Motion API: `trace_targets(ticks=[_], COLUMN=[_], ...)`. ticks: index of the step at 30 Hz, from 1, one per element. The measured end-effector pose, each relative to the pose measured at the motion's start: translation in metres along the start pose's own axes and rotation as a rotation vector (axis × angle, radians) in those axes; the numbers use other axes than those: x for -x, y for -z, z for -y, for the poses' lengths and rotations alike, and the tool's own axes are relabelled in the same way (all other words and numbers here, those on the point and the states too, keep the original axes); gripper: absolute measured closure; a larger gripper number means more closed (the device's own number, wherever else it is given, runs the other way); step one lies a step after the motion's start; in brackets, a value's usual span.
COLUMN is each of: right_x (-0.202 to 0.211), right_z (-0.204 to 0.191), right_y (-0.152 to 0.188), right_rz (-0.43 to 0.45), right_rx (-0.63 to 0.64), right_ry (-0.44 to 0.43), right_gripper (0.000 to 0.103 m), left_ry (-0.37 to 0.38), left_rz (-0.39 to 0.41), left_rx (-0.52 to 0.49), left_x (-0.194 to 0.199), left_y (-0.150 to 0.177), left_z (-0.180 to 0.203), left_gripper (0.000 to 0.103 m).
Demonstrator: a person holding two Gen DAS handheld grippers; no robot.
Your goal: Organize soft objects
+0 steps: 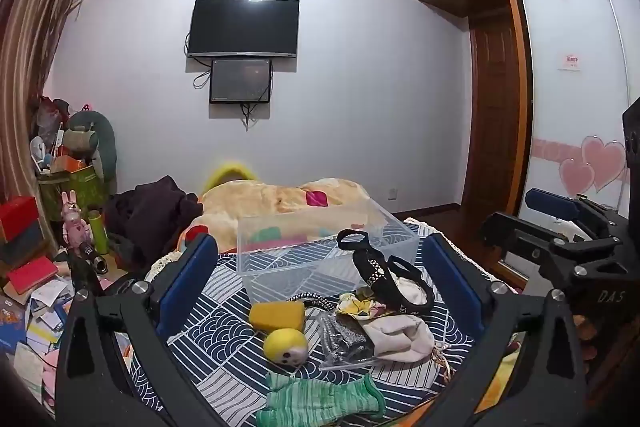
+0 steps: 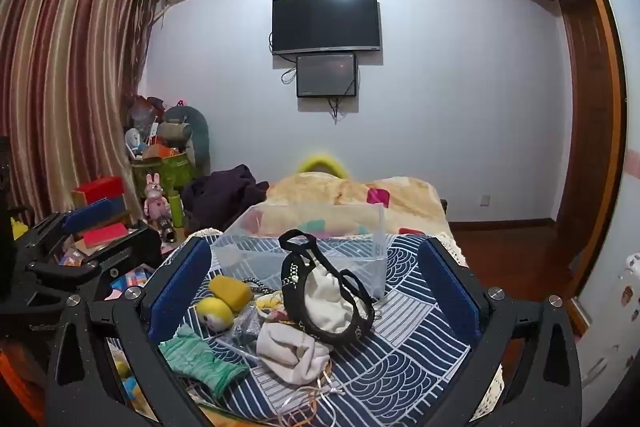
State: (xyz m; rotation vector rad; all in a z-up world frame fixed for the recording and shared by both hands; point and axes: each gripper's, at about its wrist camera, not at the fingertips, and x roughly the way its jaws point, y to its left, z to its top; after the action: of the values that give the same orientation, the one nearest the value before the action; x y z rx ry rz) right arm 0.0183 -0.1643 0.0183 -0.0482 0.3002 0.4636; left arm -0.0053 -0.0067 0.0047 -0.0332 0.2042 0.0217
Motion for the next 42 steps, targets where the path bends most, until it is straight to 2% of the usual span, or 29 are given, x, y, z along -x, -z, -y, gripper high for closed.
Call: trace_targets(ticks=[42], right_x=[0.0084], right_z=[0.0023], right_y=[-0.0043], right_rz=[0.026], right_rx=[0.007], right_ry=[-0.01], right_gripper=[0.0], left_ry=[-0.001], left_rz=[0.003], left_rx=[0.012], left_x=[-0.0023], left_y=[0.0043], left_z=[-0.0072], left_gripper=[0.0])
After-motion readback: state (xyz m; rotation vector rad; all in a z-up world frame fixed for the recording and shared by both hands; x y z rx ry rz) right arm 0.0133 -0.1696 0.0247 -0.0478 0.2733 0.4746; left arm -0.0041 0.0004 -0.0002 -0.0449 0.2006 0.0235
